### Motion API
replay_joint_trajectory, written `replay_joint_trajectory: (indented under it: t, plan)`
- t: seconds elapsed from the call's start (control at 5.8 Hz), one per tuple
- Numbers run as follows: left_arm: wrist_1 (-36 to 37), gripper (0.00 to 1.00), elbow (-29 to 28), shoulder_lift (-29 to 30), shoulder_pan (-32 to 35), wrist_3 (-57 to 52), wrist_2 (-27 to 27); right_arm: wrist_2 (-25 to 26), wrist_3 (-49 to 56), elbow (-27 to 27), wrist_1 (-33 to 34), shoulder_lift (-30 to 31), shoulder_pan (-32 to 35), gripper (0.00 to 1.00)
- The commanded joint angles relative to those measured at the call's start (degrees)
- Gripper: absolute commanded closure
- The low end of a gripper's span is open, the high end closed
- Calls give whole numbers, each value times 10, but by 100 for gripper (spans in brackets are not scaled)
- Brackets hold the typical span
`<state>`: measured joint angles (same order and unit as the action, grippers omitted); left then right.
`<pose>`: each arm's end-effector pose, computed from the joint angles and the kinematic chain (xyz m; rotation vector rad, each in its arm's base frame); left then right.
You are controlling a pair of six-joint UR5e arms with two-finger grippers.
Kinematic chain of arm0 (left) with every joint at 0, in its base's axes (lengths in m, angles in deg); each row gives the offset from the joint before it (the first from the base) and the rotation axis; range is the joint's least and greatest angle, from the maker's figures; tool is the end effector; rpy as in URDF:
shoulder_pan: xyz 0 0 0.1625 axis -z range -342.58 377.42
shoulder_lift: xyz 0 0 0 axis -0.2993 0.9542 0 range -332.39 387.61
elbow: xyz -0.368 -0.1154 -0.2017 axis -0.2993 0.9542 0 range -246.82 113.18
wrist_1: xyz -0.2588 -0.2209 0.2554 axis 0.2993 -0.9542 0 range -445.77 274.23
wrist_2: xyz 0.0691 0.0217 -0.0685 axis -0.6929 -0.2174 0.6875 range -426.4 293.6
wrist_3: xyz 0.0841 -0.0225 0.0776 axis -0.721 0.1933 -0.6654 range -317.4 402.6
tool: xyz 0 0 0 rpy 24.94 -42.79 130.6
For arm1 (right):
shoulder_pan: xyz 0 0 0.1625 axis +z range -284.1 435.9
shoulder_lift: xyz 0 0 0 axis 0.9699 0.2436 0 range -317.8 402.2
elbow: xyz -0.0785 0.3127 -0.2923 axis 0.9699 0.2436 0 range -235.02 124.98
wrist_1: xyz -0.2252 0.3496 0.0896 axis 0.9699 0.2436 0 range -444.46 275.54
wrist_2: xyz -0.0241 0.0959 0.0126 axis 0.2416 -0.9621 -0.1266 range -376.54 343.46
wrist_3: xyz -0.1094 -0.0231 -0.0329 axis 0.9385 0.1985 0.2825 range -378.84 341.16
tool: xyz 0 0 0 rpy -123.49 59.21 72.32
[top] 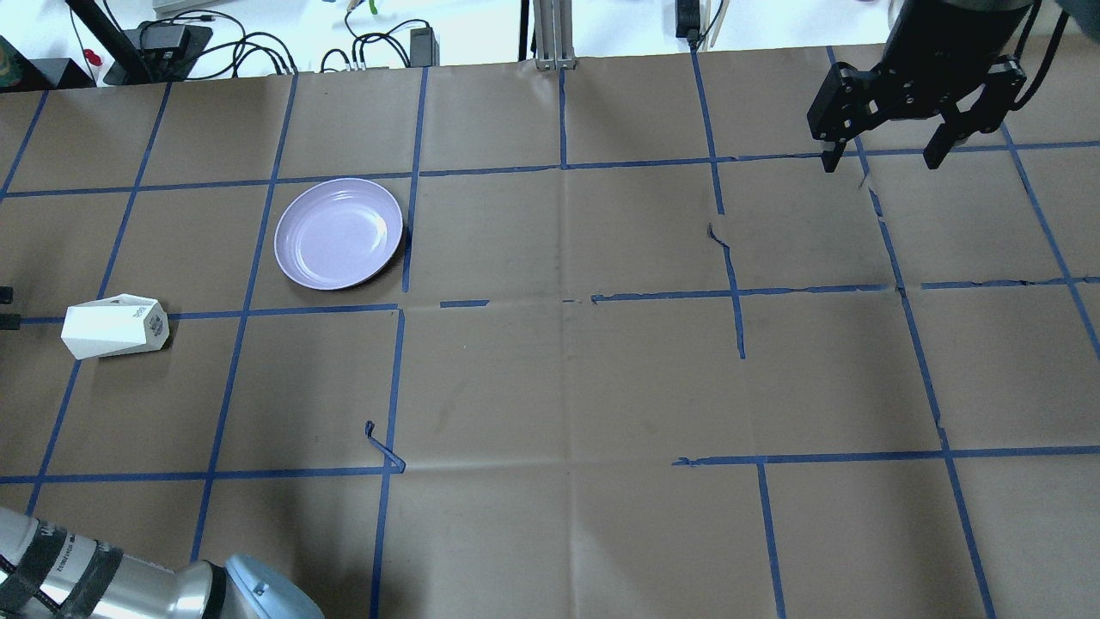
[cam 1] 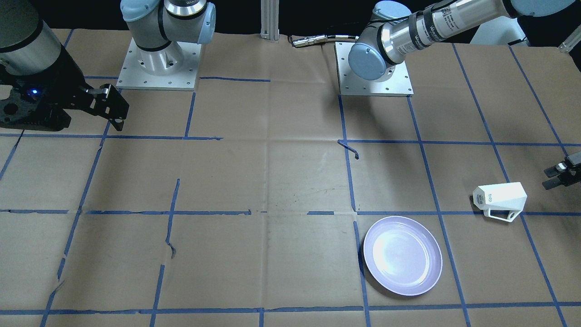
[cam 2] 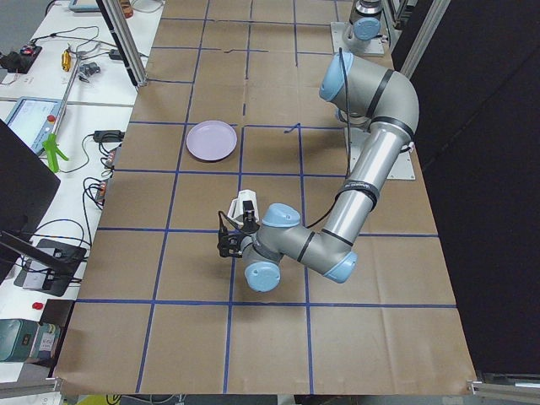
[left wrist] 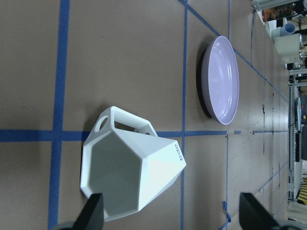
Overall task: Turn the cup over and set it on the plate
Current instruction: 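Lower the left gripper onto the white cup lying on its side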
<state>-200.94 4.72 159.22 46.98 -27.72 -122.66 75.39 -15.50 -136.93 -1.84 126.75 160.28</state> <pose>0.4715 -0.4952 0.1902 0.1060 -2.1604 0.1905 0.0763 -0.5447 0.4899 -0.0598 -3.1110 -0.1324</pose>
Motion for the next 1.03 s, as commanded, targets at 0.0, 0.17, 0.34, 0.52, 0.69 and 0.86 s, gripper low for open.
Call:
replay_joint_trajectory:
  t: [0.0, 0.17, 0.34, 0.52, 0.69, 0.86]
  plan:
    - [-30, 1, 1, 36, 2, -74, 7, 0, 0, 0, 0, 0, 0, 0]
    - [-36, 1, 4, 42, 5, -96, 7, 0, 0, 0, 0, 0, 0, 0]
    - [-55, 1, 5, 50, 7, -112, 6, 0, 0, 0, 0, 0, 0, 0]
    - [-58, 1, 5, 52, 11, -114, 6, 0, 0, 0, 0, 0, 0, 0]
    - [-58, 1, 6, 52, 18, -114, 7, 0, 0, 0, 0, 0, 0, 0]
    - [-57, 7, 6, 52, 20, -117, 26, 0, 0, 0, 0, 0, 0, 0]
